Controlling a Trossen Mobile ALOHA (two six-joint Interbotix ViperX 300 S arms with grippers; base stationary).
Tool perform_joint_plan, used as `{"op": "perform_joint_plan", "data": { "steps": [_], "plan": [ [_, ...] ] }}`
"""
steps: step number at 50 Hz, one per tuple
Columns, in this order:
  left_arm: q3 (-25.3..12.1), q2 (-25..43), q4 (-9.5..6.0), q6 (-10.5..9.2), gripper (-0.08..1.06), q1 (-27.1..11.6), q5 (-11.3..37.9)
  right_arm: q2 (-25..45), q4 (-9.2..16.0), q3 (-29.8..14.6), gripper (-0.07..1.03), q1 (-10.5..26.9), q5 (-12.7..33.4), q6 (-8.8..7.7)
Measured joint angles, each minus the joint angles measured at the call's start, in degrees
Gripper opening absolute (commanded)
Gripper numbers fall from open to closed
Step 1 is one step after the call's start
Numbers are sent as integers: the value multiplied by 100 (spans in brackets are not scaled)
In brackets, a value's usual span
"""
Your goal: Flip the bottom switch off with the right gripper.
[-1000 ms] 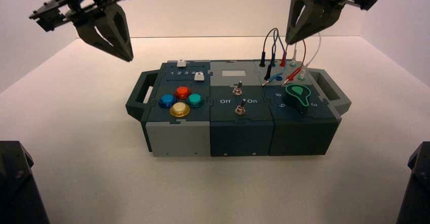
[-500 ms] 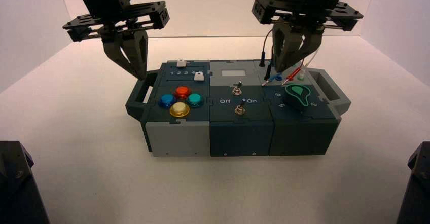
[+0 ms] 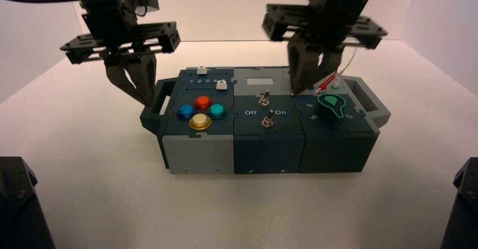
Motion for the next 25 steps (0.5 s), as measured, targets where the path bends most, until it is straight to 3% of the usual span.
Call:
{"op": "perform_joint_plan", "data": {
  "steps": [25],
  "plan": [
    [-185,387,18,9,-3,0,-237,237,-9,62,-2,79,-105,97]
  ]
}}
